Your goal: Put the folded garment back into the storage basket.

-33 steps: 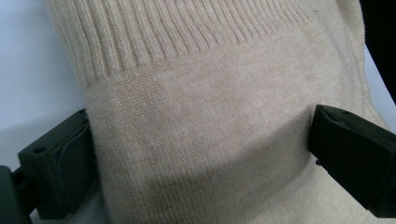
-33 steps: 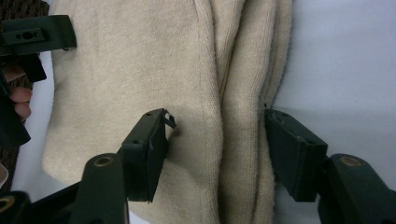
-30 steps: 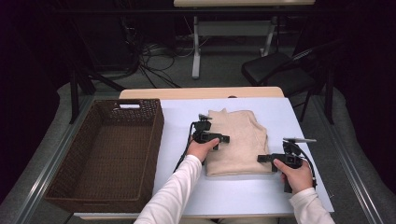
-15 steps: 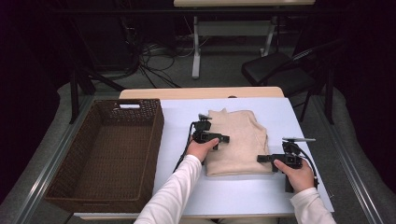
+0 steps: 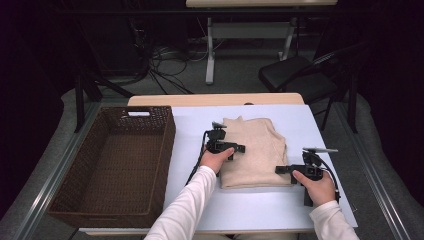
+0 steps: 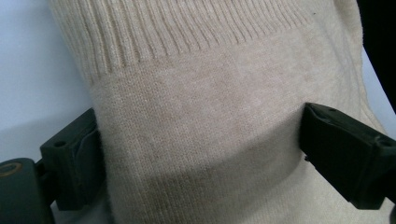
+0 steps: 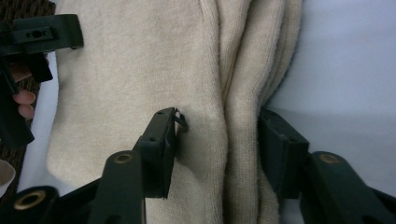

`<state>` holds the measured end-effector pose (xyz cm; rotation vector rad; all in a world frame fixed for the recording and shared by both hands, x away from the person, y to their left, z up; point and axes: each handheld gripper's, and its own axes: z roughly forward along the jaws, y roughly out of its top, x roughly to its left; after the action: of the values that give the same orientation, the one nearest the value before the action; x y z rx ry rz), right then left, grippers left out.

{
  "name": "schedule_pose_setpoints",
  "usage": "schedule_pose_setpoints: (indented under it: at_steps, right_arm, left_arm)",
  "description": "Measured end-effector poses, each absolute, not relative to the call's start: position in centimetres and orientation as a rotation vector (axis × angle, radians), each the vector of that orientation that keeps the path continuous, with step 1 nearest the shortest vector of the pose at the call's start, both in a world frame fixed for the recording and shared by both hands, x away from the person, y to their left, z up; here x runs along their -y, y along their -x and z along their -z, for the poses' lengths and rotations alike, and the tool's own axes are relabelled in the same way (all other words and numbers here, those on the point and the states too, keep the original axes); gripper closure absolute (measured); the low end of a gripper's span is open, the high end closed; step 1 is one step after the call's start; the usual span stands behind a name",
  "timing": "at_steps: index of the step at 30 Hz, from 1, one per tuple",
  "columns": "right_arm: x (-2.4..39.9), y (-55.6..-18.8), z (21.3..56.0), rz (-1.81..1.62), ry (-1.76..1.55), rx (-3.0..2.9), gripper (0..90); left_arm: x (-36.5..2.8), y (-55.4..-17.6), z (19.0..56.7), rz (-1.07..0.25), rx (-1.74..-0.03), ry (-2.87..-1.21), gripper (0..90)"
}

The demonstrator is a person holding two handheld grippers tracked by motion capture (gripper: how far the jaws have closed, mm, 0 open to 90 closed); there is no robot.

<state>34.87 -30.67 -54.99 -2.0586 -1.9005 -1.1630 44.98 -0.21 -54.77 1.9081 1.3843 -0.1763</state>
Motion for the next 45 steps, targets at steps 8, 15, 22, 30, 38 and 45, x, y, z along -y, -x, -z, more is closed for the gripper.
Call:
schedule_pose_setpoints:
  at_steps: [8, 15, 22, 30, 38, 45]
  right_arm:
    - [30.62, -34.97, 55.17, 1.157, 2.066, 1.851, 62.2]
    - [30.57, -34.99, 55.11, 1.154, 2.051, 1.857, 68.0]
    - [30.26, -34.94, 55.02, 1.193, 2.043, 1.887, 70.0]
    - [30.14, -34.91, 54.83, 1.178, 2.048, 1.895, 70.2]
    - [30.03, -34.85, 54.66, 1.165, 2.049, 1.897, 70.4]
    - [29.83, -34.82, 54.55, 1.175, 2.059, 1.878, 70.6]
  left_arm:
    - [-0.02, -44.88, 54.82, 0.18, -1.399, -1.877, 15.9]
    - [-0.13, -44.88, 54.71, 0.186, -1.412, -1.854, 22.2]
    - [-0.26, -44.85, 54.46, 0.193, -1.406, -1.837, 31.9]
    - [-0.38, -44.96, 54.48, 0.199, -1.415, -1.827, 33.7]
    - [-0.34, -44.79, 54.38, 0.178, -1.409, -1.809, 39.5]
    - [-0.27, -44.54, 54.22, 0.18, -1.433, -1.772, 47.2]
